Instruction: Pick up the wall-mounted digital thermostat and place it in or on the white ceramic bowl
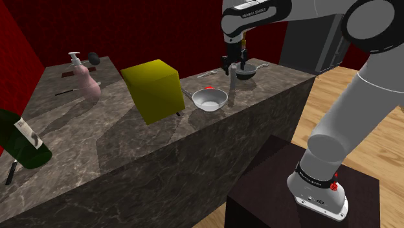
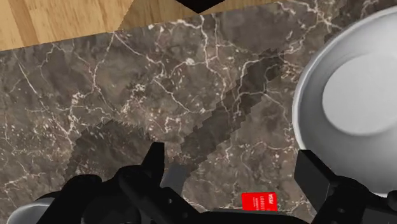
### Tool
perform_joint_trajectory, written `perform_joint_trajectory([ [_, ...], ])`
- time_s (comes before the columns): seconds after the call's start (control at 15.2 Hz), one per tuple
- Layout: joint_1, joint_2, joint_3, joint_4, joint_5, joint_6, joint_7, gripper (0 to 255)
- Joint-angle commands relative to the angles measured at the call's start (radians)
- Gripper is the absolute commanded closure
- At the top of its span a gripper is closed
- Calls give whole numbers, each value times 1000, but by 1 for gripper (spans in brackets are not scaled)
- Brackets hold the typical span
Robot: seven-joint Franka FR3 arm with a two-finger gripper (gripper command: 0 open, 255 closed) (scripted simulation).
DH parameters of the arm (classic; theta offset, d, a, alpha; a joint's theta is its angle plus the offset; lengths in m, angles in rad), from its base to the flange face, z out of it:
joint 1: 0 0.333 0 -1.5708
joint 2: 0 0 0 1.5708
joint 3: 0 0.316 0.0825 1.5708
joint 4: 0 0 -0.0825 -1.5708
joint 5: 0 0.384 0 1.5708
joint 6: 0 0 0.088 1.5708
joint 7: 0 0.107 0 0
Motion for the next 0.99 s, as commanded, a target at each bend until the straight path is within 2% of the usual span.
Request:
perform_joint_trajectory([
  [0.0, -17, 71, -18, 71, 3, 6, 8, 0],
  [0.59, -91, 361, -86, 394, 48, -4, 40, 0],
  [0.92, -95, 365, -88, 333, 47, 61, 41, 0],
])
